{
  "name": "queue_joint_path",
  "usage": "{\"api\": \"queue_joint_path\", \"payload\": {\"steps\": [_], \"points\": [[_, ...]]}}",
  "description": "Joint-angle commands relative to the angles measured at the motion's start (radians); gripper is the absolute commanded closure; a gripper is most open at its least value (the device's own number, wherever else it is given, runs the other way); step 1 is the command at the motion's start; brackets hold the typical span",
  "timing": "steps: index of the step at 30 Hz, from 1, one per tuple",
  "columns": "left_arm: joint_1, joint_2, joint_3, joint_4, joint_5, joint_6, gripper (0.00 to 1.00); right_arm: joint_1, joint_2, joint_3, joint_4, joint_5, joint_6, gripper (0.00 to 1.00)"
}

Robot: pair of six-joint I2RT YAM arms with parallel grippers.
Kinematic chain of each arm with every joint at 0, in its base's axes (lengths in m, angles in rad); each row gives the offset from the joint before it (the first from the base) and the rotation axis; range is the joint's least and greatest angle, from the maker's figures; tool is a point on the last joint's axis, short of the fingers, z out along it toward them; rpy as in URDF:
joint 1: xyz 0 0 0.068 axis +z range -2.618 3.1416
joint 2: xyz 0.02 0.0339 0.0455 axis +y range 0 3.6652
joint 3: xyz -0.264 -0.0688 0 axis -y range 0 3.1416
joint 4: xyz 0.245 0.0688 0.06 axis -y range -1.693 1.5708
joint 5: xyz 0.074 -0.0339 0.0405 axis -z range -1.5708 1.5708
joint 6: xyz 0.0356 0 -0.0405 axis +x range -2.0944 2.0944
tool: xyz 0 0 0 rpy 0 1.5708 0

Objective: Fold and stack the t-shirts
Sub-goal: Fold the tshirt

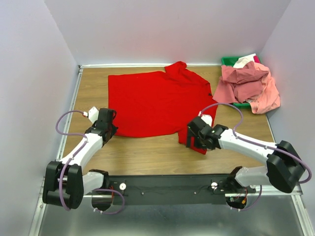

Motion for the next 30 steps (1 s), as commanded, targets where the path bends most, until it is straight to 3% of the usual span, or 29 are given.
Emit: {"api": "queue_joint_path", "payload": {"steps": [1,12,16,22,25,30], "points": [[0.010,-0.038,-0.006,0.009,-0.026,-0.002,1.00,0.008,-0.072,-0.064,-0.150,0.073,0.089,0.02],[0.016,-0.098,-0.009,-0.032,-0.055,-0.012,1.00,0.008,0.076,-0.068,-0.144,0.110,0.089,0.16],[0.016,-0.116,-0.007,-0.041,-0.060,-0.019,1.00,0.003,0.116,-0.056,-0.054,0.076,0.050,0.23],[0.016,-0.115,-0.001,-0.052,-0.066,-0.025,1.00,0.003,0.112,-0.085,-0.011,-0.008,0.033,0.47],[0.016,-0.109,0.010,-0.063,-0.064,-0.029,1.00,0.003,0.098,-0.110,-0.009,-0.042,0.033,0.65],[0.016,-0.123,0.008,-0.077,-0.072,-0.043,1.00,0.003,0.055,-0.153,-0.011,-0.099,0.023,0.74]]}}
